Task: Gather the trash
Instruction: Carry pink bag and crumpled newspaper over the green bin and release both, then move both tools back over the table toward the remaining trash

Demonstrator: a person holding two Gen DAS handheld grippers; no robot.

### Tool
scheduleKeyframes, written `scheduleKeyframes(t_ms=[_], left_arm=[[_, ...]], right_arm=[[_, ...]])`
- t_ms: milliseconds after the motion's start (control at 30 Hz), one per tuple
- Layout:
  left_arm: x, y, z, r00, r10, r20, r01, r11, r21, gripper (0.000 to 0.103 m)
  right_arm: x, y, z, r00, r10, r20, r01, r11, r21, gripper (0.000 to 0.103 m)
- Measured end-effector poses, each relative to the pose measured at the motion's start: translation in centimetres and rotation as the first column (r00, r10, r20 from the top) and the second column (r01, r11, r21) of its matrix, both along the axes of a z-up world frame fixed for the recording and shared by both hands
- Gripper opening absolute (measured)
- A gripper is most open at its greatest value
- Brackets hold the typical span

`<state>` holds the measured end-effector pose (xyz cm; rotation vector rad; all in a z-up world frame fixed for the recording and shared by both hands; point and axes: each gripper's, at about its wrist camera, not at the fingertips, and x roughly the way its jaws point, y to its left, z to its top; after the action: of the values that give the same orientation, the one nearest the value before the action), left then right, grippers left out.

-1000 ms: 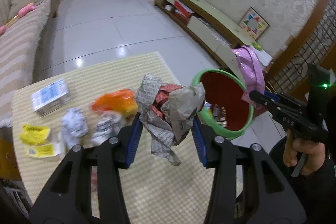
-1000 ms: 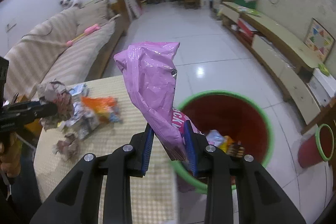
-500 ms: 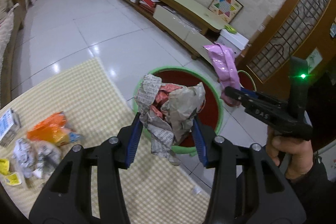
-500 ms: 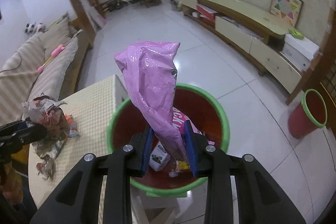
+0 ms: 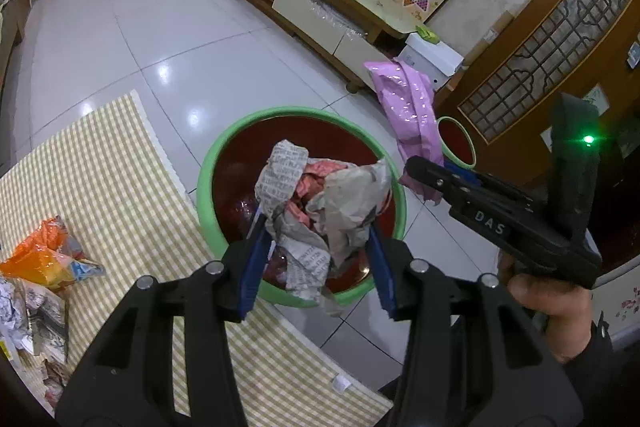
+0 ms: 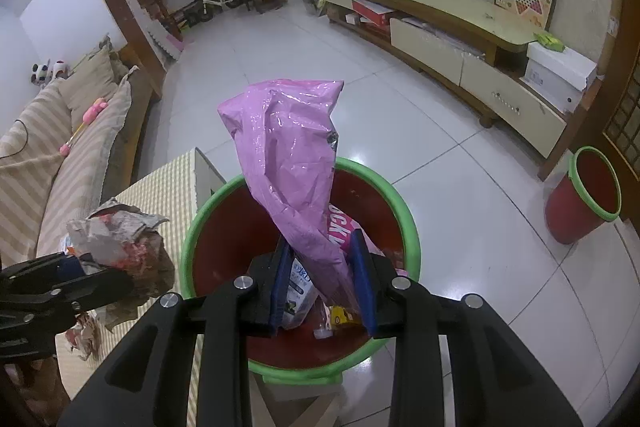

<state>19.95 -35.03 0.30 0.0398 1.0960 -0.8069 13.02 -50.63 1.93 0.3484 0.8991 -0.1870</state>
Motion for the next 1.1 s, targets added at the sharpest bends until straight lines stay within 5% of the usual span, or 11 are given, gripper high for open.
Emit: scheduleKeyframes(t_ms=[200,267,333,367,400,500,1100], left_arm=[[0.6,-0.7,-0.4,0.999,0.026,-0.018,-0.026,1.0,-0.006,0.049],[0.8,-0.7,-0.2,0.998,0.052,-0.021,-0.052,0.998,-0.022,0.065],[1.1,-0.1,0.0,0.997,0.081,-0.019,-0.082,0.995,-0.049,0.093],[1.1,0.2,0.1,0.996,0.088,-0.015,-0.089,0.994,-0.057,0.094],[1.2,0.4,0.1,0.996,0.09,-0.015,-0.091,0.994,-0.059,0.095],[1.4,1.3,0.2,0.993,0.115,-0.018,-0.116,0.992,-0.058,0.097],[-0.6,9.8,3.3,0.965,0.25,0.073,-0.249,0.968,-0.029,0.097]], right_arm=[[0.1,0.2,-0.3,1.0,0.005,-0.009,-0.005,1.0,0.004,0.029],[0.4,0.4,-0.5,1.0,0.019,-0.023,-0.019,1.0,-0.002,0.032],[0.6,0.9,-0.5,0.999,0.015,-0.041,-0.017,0.998,-0.062,0.052],[0.6,1.2,-0.3,0.999,0.01,-0.036,-0.013,0.996,-0.091,0.073],[0.4,1.4,-0.1,1.0,0.009,-0.022,-0.011,0.995,-0.101,0.08],[0.4,1.3,0.1,1.0,0.008,-0.005,-0.008,0.996,-0.088,0.087],[1.4,4.6,0.9,0.997,0.073,0.012,-0.071,0.99,-0.125,0.093]])
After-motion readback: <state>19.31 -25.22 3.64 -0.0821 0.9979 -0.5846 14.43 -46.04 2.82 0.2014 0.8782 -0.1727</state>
